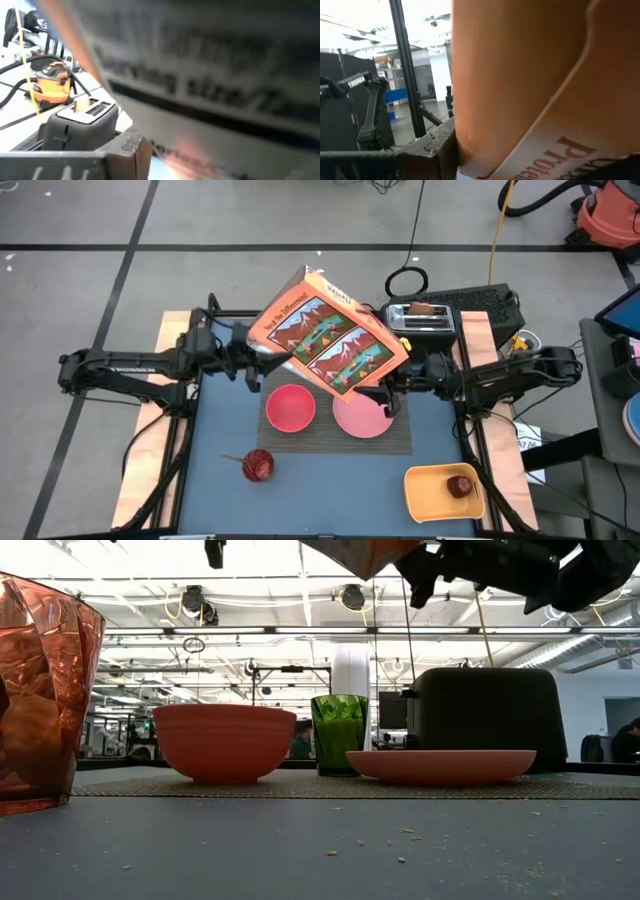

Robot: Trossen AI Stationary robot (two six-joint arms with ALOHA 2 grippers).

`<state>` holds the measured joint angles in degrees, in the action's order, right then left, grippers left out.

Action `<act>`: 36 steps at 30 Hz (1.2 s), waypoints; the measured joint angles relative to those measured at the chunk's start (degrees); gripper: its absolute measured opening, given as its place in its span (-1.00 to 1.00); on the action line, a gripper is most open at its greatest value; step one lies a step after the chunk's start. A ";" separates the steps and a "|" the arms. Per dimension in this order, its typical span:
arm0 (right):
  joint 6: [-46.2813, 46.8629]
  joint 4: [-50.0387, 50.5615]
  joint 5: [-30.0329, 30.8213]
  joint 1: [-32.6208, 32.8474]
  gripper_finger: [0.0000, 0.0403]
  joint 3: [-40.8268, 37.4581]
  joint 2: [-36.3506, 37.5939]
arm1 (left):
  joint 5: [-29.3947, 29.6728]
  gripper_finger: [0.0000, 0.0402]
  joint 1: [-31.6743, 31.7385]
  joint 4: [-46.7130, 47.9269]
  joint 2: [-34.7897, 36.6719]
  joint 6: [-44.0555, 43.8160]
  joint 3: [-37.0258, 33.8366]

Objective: Arrange a breakfast setting
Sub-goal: Pour the cereal into the red bowl

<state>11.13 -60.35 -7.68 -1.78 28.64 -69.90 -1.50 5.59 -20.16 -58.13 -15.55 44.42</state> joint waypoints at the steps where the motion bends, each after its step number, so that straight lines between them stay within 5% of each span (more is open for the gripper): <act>1: -0.01 1.73 0.01 0.00 0.04 0.00 0.90 | -0.03 -0.24 0.17 1.24 0.48 0.98 -0.01; 25: -1.77 45.69 -0.36 0.02 0.03 0.00 21.47 | -0.02 -0.22 1.57 47.15 12.70 7.50 -0.15; 36: -1.76 57.86 -6.61 0.05 0.03 -0.07 23.27 | -0.02 -0.22 1.57 52.07 12.72 4.90 -0.11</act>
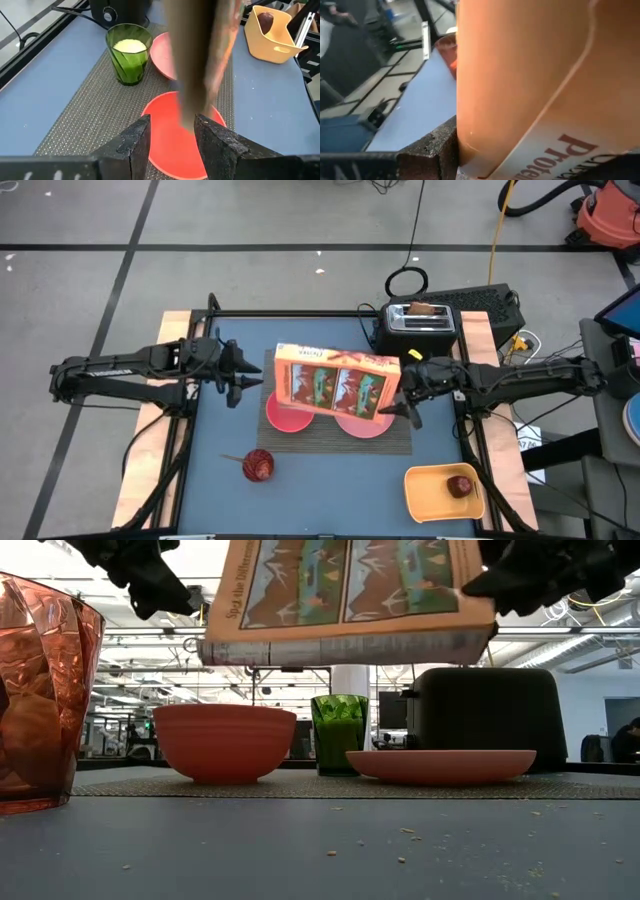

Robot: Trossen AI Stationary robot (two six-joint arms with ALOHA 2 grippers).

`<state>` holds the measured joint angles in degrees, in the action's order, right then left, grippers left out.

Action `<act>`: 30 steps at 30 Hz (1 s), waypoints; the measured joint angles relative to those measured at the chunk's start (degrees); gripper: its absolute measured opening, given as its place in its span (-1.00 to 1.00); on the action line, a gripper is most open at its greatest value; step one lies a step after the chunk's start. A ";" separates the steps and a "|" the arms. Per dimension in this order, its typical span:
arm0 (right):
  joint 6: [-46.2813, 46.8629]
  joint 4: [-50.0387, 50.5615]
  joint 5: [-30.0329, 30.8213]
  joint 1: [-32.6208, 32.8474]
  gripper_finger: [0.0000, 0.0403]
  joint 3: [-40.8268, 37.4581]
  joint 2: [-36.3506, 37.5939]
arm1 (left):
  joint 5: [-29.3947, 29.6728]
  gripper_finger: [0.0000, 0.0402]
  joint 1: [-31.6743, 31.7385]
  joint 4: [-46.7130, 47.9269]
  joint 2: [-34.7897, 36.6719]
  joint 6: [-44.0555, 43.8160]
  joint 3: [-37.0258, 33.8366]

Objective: Arrange a breakfast setting
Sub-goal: Pour the cereal into the red bowl

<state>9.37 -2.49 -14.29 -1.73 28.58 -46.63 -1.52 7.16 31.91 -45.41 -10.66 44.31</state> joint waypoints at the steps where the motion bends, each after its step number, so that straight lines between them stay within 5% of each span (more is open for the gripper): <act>1: -0.02 0.59 -0.01 0.00 0.03 0.00 0.02 | 0.00 -0.22 0.00 -0.01 0.00 0.00 0.00; 20: -1.31 4.07 -2.59 -0.05 0.03 0.13 1.48 | -0.02 -0.22 0.00 -0.01 0.00 -0.83 0.00; 30: -7.08 14.80 -2.19 -0.14 0.03 9.66 1.20 | -0.04 -0.22 0.00 -0.05 0.00 -1.53 0.00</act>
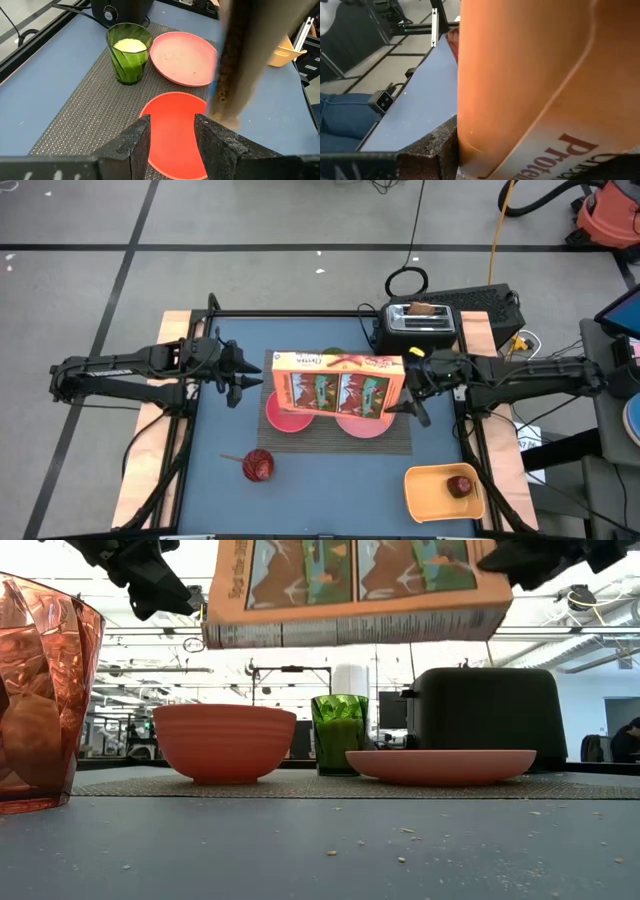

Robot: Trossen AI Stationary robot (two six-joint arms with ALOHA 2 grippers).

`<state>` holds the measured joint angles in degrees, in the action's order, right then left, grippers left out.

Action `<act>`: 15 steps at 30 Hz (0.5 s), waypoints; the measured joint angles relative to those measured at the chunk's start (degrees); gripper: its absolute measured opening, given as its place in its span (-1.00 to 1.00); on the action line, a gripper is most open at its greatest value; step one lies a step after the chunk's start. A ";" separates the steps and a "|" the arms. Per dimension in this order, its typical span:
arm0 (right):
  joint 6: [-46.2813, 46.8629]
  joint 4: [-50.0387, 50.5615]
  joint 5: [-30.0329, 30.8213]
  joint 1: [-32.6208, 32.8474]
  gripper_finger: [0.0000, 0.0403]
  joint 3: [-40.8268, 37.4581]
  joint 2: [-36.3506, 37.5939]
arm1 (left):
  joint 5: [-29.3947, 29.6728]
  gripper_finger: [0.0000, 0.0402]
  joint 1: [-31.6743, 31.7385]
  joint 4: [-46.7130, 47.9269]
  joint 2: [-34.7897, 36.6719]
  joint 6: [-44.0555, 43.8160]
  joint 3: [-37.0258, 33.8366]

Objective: Arrange a breakfast setting
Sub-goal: Pour the cereal into the red bowl

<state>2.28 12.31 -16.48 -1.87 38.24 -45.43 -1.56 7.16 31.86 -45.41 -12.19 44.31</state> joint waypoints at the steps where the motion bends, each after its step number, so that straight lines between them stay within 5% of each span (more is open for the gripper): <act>1: -0.30 0.35 -0.01 0.00 0.03 0.66 -0.10 | 0.00 -0.22 0.00 0.00 0.00 0.00 0.00; 15: -1.69 4.12 2.91 -0.04 0.03 1.60 -1.53 | -0.01 -0.22 -0.02 -0.50 0.00 -0.11 0.02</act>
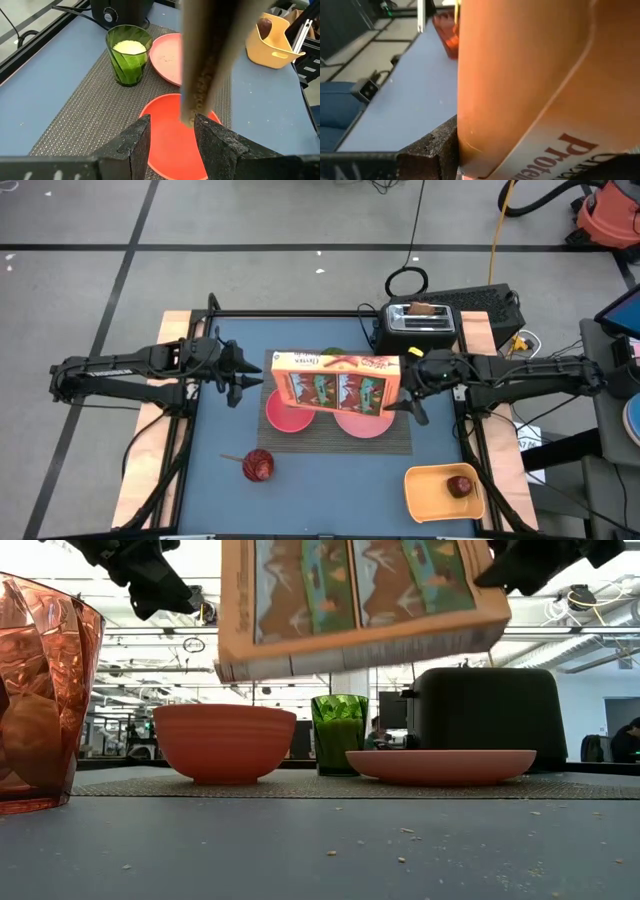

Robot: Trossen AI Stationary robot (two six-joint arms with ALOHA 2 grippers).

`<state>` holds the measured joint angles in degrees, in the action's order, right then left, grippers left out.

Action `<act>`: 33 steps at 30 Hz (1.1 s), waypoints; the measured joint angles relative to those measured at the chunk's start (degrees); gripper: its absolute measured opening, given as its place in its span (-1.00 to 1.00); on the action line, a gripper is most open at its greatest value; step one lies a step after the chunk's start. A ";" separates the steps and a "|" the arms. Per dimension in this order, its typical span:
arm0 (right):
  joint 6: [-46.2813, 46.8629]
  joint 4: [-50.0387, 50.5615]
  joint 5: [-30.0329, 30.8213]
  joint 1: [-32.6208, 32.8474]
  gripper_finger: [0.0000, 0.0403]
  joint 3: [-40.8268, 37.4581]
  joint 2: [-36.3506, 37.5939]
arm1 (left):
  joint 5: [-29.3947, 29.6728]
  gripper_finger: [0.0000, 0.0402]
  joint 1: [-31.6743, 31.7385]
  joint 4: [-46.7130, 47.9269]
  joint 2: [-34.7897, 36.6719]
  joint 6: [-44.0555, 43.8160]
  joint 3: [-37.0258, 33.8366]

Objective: Arrange a breakfast setting
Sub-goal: Pour the cereal into the red bowl

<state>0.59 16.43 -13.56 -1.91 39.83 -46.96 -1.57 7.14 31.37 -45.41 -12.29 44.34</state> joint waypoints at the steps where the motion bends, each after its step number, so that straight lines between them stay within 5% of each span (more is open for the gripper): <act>1: -0.31 -0.60 -0.04 0.02 0.03 0.00 0.02 | -0.01 -0.22 0.00 -0.04 0.00 0.00 0.00; 10: 0.18 1.71 -0.17 0.02 0.03 0.17 -0.72 | 0.01 -0.22 0.00 -0.06 0.00 0.04 0.00; 21: -2.72 13.39 -0.11 0.02 0.03 13.85 -5.37 | 0.16 -0.22 0.00 -0.21 0.00 0.04 0.00; 33: -4.85 12.36 0.00 0.02 0.03 14.06 -10.53 | 0.34 -0.22 0.00 -0.25 0.00 0.07 0.00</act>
<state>-4.26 28.79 -13.56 -1.89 53.90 -57.49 -1.23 7.14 31.11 -45.41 -12.23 44.34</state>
